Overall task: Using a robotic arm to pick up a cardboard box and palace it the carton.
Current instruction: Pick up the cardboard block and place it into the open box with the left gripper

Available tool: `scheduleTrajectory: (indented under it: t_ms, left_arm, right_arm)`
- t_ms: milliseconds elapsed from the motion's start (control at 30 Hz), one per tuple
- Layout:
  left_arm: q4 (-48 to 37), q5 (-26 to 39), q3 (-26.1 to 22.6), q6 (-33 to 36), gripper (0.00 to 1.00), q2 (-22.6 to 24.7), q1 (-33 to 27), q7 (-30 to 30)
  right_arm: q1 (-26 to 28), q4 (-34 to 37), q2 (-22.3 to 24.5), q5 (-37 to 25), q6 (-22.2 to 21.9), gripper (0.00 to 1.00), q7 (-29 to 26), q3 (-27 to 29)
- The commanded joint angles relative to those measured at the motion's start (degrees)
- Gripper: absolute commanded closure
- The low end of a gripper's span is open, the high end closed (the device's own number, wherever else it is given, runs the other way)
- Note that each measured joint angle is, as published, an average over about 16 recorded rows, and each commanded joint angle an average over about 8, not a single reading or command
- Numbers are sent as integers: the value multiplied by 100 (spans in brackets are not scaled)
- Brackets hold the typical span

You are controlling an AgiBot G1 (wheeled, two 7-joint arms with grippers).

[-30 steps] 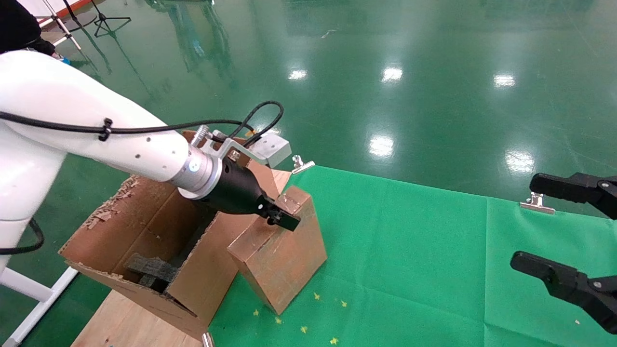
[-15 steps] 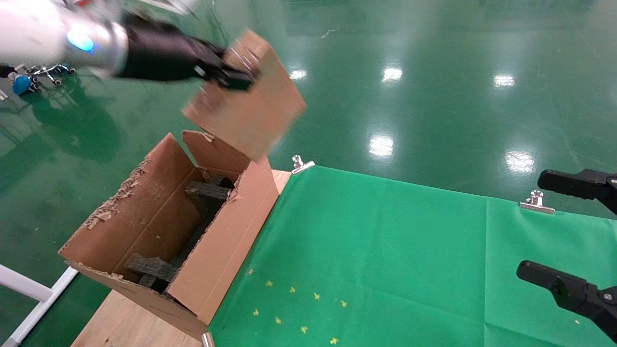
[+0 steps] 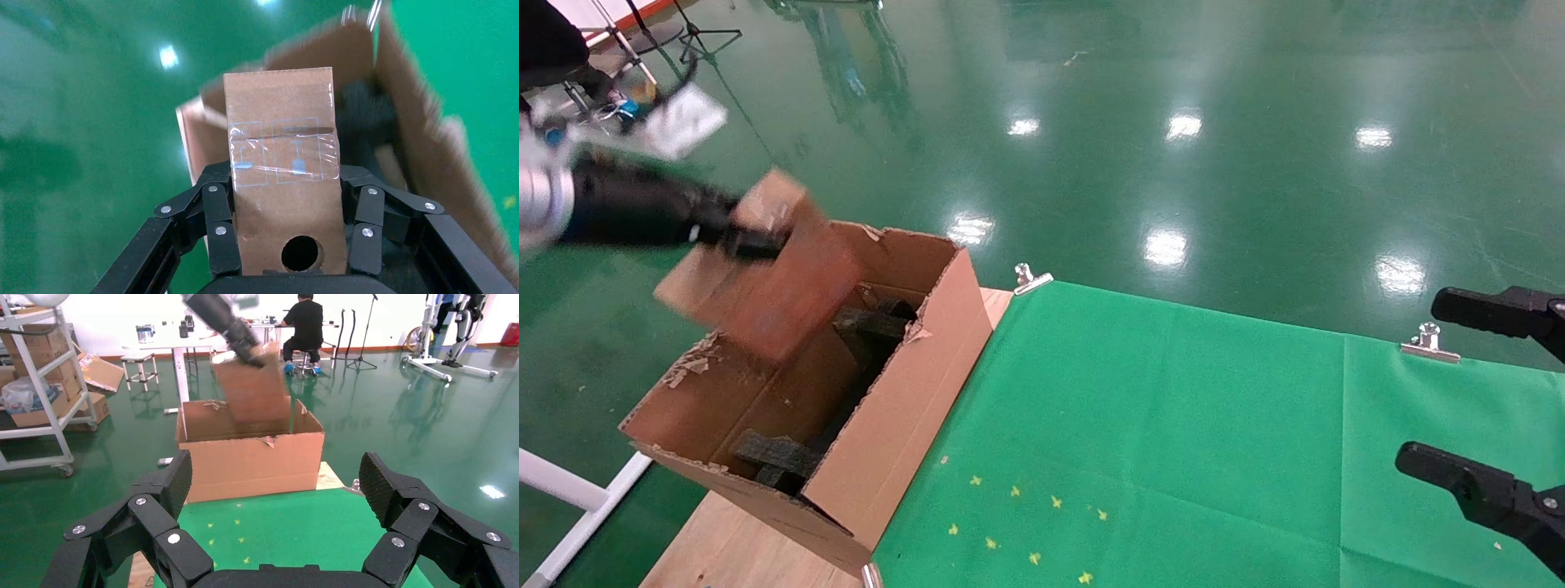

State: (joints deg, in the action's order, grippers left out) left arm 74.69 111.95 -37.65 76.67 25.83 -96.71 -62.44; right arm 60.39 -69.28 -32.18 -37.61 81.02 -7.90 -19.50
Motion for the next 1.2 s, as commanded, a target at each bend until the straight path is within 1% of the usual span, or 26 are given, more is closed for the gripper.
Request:
scheduleTrajectory:
  t_ms: [33,233,433,767,967,1000,1200]
  left_arm:
    - [-22,-6,-32,-47,100,-231,235,39]
    - [-765,-4,-83,-606,100,-320,719,109]
    - [-1651,-120,-123,-1022,100,-161,966,555]
    - [-2946,-298,-198,-1277,100,291,1077,1350]
    - [-3416,-304,-222,-1337,100,438,1053,1581]
    - [-3471,-293,-225,-1347,96,453,1041,1596]
    - [-3693,-260,-236,-1394,23,511,1000,1624]
  right_arm:
    - [0,0,0,0,0,0,0,0]
    - [0,0,0,0,0,0,0,0]
    - [0,0,0,0,0,0,0,0]
    - [0,0,0,0,0,0,0,0]
    - [0,0,0,0,0,0,0,0]
    - [0,0,0,0,0,0,0,0]
    - [-1,1,1,1,-1,0,0,0]
